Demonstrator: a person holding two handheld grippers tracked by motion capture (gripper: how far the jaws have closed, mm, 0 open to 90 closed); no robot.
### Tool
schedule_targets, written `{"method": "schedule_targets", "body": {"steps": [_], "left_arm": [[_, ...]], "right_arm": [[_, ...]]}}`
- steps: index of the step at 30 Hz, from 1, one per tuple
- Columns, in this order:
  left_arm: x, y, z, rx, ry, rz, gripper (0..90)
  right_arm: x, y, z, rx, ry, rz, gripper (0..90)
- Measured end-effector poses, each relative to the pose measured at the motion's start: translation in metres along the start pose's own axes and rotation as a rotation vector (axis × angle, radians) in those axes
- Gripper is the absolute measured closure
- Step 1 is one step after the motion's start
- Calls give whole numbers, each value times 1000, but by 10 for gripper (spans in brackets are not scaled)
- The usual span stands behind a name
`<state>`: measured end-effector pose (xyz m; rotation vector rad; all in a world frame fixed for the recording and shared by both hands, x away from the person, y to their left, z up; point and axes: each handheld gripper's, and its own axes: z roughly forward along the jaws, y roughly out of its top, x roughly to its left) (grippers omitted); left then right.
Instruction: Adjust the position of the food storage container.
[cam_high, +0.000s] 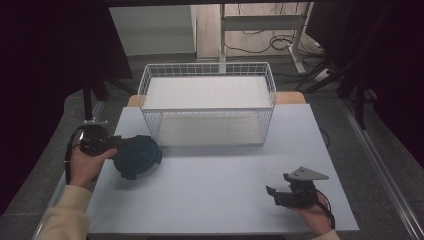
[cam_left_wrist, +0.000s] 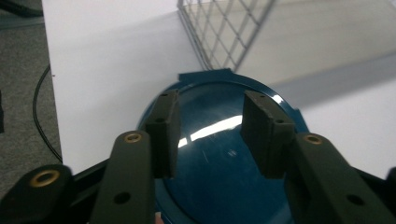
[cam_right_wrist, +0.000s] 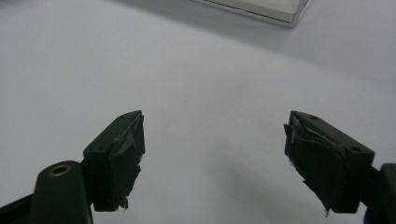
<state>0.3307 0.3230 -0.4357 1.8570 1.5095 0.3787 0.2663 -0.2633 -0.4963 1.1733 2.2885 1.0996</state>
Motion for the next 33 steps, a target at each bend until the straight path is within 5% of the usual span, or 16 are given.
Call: {"method": "schedule_targets", "body": {"steps": [11,18,27,33], "left_arm": [[27,11,28,47,74,-33,833],[41,13,48,86,106,-56,900],[40,19,74,147,116,42,900],[31,22,83,162,109,63,900]], "right_arm": [[1,0,3,12,-4,-15,202],[1,-1,4,17,-8,-16,202],[0,-2,5,29,-22,-14,202],[0,-3,5,38,-34,-13,202]]}}
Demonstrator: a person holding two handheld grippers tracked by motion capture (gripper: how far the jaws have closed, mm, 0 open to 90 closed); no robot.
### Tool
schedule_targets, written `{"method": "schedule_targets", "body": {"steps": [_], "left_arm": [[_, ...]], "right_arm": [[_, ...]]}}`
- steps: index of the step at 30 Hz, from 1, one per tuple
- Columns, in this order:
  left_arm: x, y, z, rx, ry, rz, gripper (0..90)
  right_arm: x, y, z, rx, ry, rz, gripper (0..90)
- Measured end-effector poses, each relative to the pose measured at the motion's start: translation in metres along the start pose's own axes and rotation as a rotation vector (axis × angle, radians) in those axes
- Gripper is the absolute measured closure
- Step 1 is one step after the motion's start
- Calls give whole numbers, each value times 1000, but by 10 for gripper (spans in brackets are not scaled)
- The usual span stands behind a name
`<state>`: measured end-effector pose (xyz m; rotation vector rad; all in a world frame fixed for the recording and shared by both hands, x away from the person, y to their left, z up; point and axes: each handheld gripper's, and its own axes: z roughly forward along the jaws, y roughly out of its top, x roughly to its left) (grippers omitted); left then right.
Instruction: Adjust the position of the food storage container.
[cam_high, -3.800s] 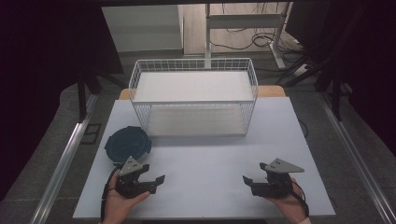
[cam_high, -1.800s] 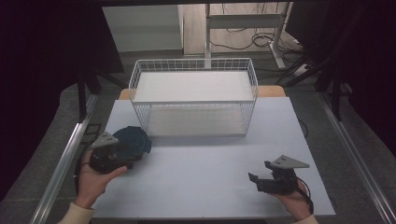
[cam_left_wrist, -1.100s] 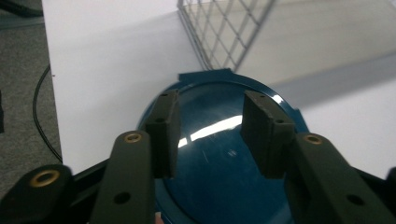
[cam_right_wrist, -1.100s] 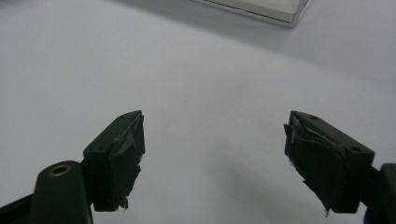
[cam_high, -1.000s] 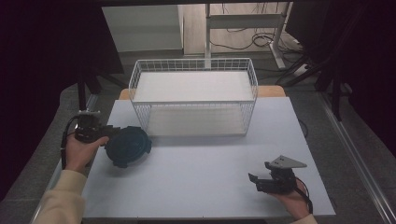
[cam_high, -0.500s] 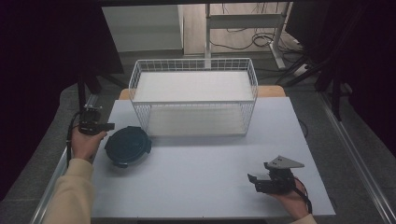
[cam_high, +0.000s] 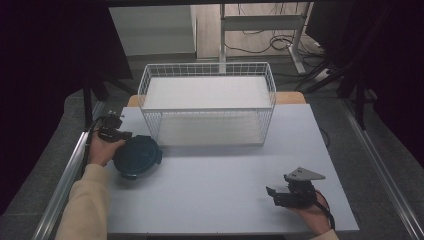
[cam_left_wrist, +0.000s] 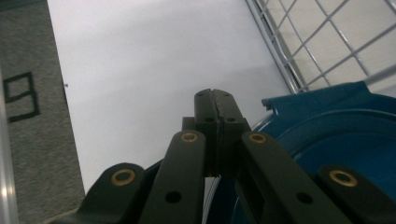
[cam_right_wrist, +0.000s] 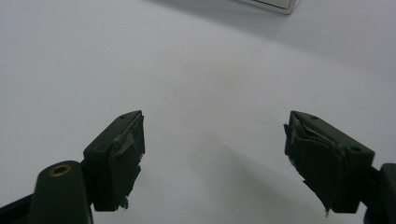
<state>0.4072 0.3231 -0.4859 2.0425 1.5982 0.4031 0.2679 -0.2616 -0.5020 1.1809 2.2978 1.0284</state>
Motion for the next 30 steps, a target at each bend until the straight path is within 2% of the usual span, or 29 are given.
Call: {"method": "schedule_targets", "body": {"steps": [5,6,9,11,14,18,22,25,28,30], "left_arm": [[0,0,0,-2,-11,-8,900],[-1,0,0,4,-12,9,900],[-4,-1,-2,16,-40,16,900],[-6,-2,-2,22,-44,23,900],[-18,-4,-6,53,-57,83,900],[-30,-9,-9,71,-61,108,900],[-34,-17,-13,61,-90,101,900],[-38,-23,-17,62,-89,106,900],[-40,-29,-19,59,-147,78,900],[-45,-32,-20,57,-164,81,900]], "right_arm": [[0,0,0,6,-4,1,202],[0,0,0,6,-4,1,202],[0,0,0,6,-4,1,202],[0,0,0,6,-5,1,202],[0,0,1,9,-4,2,202],[1,0,1,11,-3,2,202],[2,0,1,13,0,2,202],[3,0,1,12,2,1,202],[3,0,2,17,2,1,202],[2,1,2,20,15,18,202]]}}
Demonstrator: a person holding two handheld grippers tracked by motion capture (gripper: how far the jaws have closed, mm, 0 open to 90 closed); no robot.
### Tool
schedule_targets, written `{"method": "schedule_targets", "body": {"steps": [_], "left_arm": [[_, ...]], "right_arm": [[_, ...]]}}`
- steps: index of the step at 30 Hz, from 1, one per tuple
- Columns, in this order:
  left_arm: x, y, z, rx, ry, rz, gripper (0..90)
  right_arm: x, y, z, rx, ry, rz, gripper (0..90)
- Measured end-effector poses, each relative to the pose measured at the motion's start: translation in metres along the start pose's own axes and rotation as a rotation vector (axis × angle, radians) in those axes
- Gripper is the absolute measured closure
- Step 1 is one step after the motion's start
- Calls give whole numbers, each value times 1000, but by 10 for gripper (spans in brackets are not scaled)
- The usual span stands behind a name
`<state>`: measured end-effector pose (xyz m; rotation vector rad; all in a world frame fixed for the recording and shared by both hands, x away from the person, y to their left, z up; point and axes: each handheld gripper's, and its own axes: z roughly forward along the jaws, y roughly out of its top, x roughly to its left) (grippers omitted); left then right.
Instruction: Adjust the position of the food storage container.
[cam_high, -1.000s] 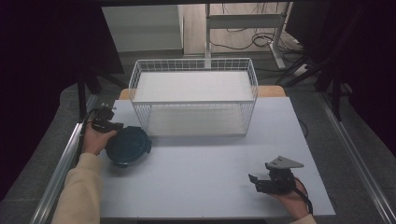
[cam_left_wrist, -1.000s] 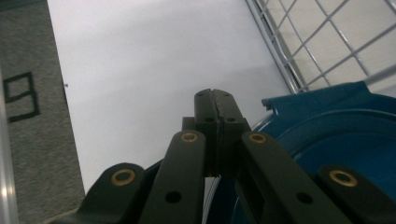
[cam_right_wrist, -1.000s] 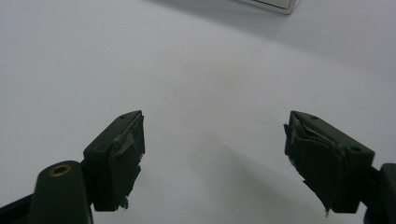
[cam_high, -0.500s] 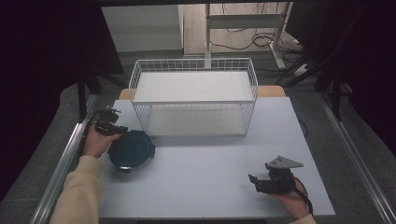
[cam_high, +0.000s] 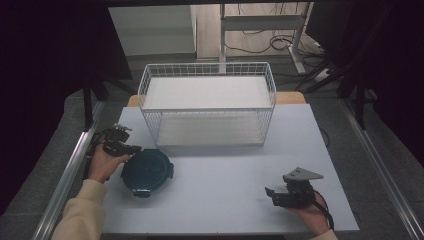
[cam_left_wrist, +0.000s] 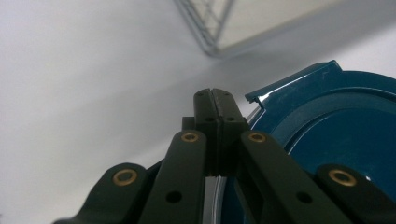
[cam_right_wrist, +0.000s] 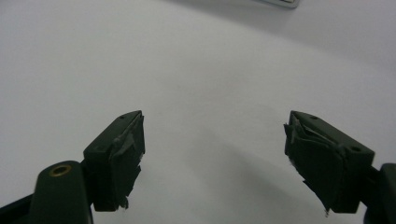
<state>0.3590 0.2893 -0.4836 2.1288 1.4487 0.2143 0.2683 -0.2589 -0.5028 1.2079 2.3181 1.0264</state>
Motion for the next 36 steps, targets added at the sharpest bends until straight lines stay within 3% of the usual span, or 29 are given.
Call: {"method": "schedule_targets", "body": {"steps": [2,5,11,18,27,36], "left_arm": [[-5,-1,0,-1,1,13,900],[-8,-2,0,-2,2,18,900],[-1,-7,-15,-35,-10,-3,900],[7,-31,-38,-54,37,-43,900],[9,-74,-34,-15,-7,-94,900],[4,-88,-32,-15,-51,-129,900]], "right_arm": [[0,0,0,-3,15,22,202],[1,0,-1,-4,12,19,202],[0,0,-2,-7,5,23,202],[0,0,-2,-7,-2,27,202],[2,2,-4,-26,-3,23,202],[2,4,-6,-41,-3,21,202]]}}
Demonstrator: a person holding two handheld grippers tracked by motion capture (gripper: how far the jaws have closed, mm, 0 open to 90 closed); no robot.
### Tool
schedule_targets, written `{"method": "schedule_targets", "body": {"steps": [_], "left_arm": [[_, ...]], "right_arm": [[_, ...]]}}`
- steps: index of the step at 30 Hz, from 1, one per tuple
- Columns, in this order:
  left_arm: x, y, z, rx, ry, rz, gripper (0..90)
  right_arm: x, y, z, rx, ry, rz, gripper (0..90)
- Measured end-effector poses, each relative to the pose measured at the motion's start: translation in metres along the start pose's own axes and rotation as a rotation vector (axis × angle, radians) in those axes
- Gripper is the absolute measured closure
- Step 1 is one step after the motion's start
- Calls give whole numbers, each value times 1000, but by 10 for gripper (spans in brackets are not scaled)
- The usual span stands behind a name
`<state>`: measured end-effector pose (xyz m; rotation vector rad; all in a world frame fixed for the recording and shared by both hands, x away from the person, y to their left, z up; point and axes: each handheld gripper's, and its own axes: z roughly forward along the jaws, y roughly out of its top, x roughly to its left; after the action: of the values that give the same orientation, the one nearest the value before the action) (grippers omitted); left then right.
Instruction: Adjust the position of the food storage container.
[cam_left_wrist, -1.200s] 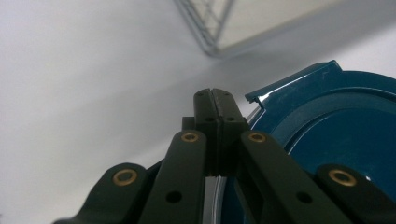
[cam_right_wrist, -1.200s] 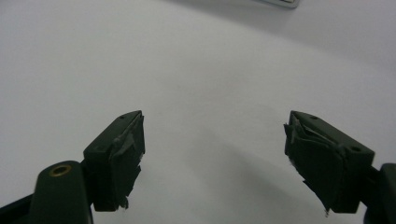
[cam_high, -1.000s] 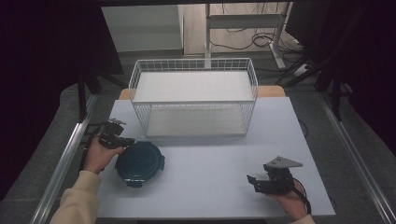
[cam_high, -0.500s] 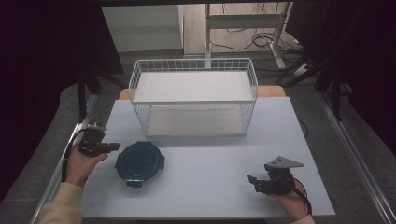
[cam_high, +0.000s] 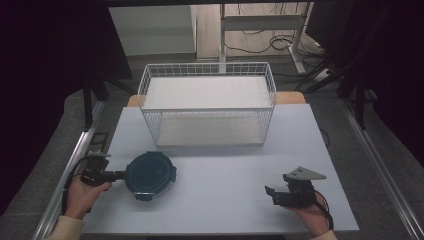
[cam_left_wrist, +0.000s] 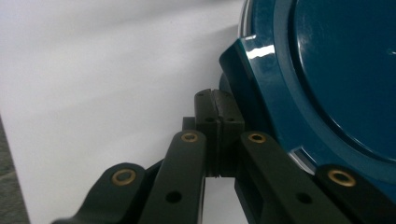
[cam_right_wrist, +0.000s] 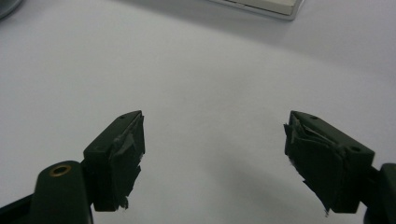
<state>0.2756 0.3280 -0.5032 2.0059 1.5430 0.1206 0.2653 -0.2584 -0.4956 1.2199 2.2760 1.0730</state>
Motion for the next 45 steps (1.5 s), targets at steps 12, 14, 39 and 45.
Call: {"method": "schedule_targets", "body": {"steps": [12,14,39,45], "left_arm": [[-6,-1,2,5,-27,-4,900],[-9,0,4,7,-36,-6,900],[-60,20,31,47,-95,71,900],[-76,27,41,55,-115,88,900]], "right_arm": [[-1,1,-2,-6,1,1,202],[-1,1,-2,-6,1,2,202],[-2,1,-3,-11,2,10,209],[-2,1,-4,-19,-2,12,209]]}}
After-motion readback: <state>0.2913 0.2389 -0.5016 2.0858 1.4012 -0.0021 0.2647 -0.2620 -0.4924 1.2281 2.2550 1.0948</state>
